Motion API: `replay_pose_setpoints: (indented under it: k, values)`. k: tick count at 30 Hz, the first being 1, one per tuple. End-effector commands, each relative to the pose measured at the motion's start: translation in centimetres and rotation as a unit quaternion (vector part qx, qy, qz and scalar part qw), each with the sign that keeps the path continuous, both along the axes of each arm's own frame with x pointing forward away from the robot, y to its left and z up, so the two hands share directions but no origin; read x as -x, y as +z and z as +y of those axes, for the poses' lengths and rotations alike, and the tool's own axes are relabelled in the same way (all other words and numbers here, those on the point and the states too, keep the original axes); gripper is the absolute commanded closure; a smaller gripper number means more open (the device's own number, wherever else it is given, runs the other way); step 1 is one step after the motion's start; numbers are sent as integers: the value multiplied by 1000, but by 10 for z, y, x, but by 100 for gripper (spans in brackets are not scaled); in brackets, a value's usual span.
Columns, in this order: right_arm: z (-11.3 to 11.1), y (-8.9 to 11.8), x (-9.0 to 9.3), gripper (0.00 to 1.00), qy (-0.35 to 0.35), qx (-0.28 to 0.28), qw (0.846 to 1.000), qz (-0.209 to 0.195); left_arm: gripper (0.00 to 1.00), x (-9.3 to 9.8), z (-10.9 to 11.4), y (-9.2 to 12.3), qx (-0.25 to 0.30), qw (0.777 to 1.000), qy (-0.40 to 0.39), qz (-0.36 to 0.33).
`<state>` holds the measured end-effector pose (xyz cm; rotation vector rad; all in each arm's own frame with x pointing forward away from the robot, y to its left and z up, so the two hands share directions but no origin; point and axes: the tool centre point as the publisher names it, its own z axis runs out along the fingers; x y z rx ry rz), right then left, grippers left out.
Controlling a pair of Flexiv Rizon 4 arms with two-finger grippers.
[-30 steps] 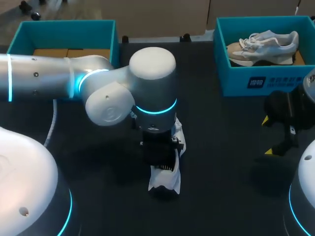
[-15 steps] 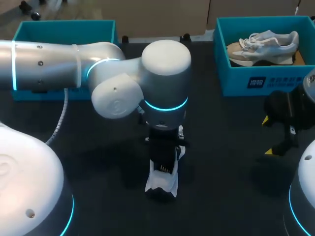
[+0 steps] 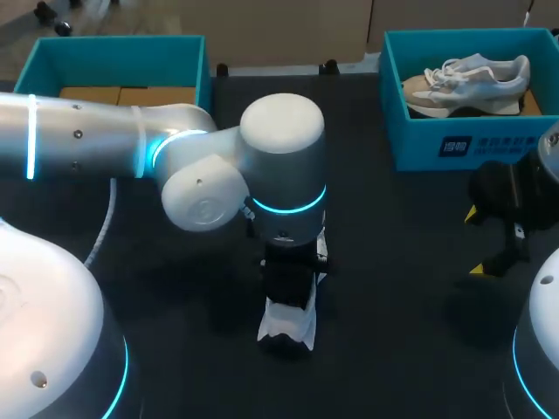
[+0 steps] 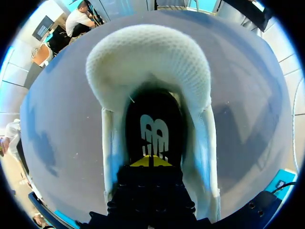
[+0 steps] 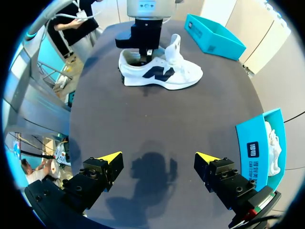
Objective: Take the shoe out of the shoebox, open the shoe tongue, remove and reinsert the insole, then place the shoe into the shoebox
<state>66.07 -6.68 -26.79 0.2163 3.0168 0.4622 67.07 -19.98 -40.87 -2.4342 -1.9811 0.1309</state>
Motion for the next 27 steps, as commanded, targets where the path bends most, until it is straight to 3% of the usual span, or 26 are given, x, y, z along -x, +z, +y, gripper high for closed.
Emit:
replay_pose_setpoints:
  k: [1,9,14,23,27]
  values:
    - [0,0,2,0,-1,1,1000,-1,100,-4,3,-3,-14,1000,7,-16]
    - [0,0,2,0,-1,1,1000,-1,100,5,4,16,3,1000,-3,-30]
    - [0,0,2,0,-1,1,1000,-1,100,17,2,20,1,999,-36,10]
    - [0,0,2,0,-1,1,1000,-1,100,17,-2,-15,-24,999,-37,16]
    - [0,0,2,0,-1,1,1000,-1,100,14,5,-7,-25,999,-31,15]
